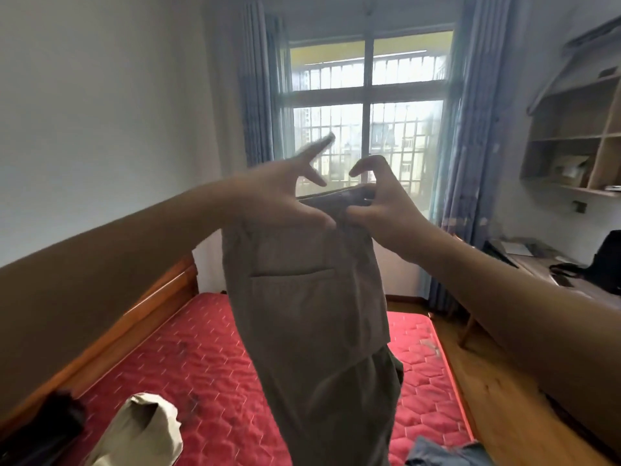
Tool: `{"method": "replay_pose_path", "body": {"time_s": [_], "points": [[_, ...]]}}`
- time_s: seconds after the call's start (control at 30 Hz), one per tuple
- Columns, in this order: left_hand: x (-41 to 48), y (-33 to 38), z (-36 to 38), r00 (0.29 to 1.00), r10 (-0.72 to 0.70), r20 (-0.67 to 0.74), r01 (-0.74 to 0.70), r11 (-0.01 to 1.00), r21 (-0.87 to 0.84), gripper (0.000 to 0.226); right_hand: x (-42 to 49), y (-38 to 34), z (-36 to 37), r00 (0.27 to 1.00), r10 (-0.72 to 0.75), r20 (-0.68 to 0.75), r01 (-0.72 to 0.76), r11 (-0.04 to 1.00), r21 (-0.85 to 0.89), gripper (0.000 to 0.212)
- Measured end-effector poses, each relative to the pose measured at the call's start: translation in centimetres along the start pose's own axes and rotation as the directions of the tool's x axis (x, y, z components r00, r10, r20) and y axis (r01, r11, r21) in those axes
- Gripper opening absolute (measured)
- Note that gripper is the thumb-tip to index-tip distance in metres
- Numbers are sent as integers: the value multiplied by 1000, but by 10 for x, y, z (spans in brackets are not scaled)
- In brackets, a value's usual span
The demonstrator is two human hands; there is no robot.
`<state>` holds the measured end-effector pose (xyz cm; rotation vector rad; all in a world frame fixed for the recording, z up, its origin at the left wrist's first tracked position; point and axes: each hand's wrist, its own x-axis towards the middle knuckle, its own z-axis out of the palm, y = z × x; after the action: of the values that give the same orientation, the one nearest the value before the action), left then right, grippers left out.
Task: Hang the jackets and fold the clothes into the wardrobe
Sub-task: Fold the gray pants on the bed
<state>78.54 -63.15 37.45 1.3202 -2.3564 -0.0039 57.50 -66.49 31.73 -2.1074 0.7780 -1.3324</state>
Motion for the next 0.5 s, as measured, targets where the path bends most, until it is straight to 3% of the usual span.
{"method": "replay_pose_path", "body": {"time_s": [0.1,0.13,0.2,0.27,0.33,0.37,0.43,0.5], "points": [[14,1,23,995,-11,96,4,997,75,33,-11,1,-6,1000,15,-16,-14,998,59,59],[14,-2,26,996,0,86,-5,998,59,23,-18,7,-11,999,49,-1,-49,997,63,60],[11,-2,27,999,0,48,-2,999,35,18,-39,36,-24,980,179,89,-175,983,-48,53],[4,0,24,1000,3,2,-3,999,47,16,-77,80,-33,911,359,204,-294,910,-292,46],[0,1,20,1000,-3,-25,4,998,61,11,-118,128,-43,849,505,155,-396,803,-445,48],[-2,1,18,999,-1,-38,4,998,62,9,-137,147,-47,816,569,103,-482,768,-423,42],[-6,2,15,998,-19,-65,22,999,34,17,-166,171,-43,700,712,59,-695,698,-172,34],[-7,6,15,996,-25,-80,28,999,33,33,-181,182,-25,611,777,152,-791,606,78,33]]}}
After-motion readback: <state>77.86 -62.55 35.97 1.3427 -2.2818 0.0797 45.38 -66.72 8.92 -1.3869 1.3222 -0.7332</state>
